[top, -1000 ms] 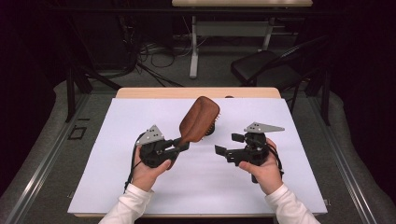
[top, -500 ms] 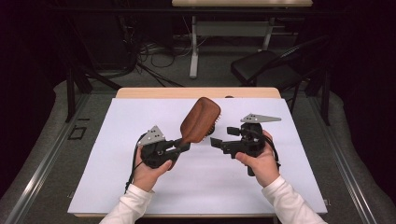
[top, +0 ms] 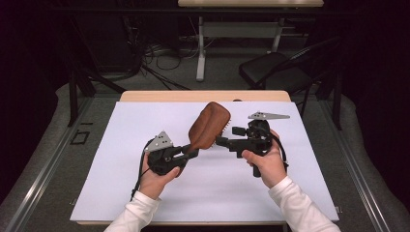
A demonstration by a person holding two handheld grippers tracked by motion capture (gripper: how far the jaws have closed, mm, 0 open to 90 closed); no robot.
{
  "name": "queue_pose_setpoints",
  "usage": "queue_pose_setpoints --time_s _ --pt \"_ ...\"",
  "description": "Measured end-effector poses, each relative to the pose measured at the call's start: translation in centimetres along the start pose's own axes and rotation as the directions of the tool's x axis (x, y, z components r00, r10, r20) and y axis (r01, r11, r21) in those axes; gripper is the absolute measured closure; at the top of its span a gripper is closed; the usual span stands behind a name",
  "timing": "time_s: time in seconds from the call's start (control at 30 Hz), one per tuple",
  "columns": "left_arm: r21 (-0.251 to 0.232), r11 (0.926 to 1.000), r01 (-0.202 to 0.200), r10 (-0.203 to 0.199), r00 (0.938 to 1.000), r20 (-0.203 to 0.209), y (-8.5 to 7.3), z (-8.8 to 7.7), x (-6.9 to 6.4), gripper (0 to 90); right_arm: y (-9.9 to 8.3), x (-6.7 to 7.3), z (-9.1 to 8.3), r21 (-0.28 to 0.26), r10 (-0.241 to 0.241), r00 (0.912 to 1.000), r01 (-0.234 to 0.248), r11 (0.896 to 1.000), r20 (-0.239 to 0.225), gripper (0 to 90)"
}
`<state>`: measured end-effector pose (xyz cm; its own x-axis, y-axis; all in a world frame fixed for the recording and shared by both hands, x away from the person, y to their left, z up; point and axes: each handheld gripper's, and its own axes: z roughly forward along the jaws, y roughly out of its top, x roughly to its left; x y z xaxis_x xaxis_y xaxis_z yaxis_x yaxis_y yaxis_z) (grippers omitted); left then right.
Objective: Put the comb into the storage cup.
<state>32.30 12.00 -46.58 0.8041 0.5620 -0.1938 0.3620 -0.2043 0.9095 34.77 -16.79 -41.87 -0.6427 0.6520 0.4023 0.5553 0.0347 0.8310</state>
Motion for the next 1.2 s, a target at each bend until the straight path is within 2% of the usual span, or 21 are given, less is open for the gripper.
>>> queue_pose_setpoints --time_s 0.23,0.8,1.2 --pt "0.003 1.0000 0.001 -0.001 1.0000 0.002 -0.1 0.2 -0.1 72.2 0.3 -0.2 0.5 -0.007 0.040 0.9991 -0.040 0.999 -0.011 12.5" --pt "0.008 0.9999 -0.013 0.013 0.9996 0.027 -0.1 0.6 -0.9 72.1 0.5 -0.7 1.5 -0.004 0.087 0.9956 -0.087 0.996 -0.035 13.7" --pt "0.017 0.9995 -0.028 0.027 0.9986 0.045 -0.2 1.0 -1.5 72.1 0.6 -0.6 2.0 0.008 0.094 0.9943 -0.094 0.996 -0.050 14.1"
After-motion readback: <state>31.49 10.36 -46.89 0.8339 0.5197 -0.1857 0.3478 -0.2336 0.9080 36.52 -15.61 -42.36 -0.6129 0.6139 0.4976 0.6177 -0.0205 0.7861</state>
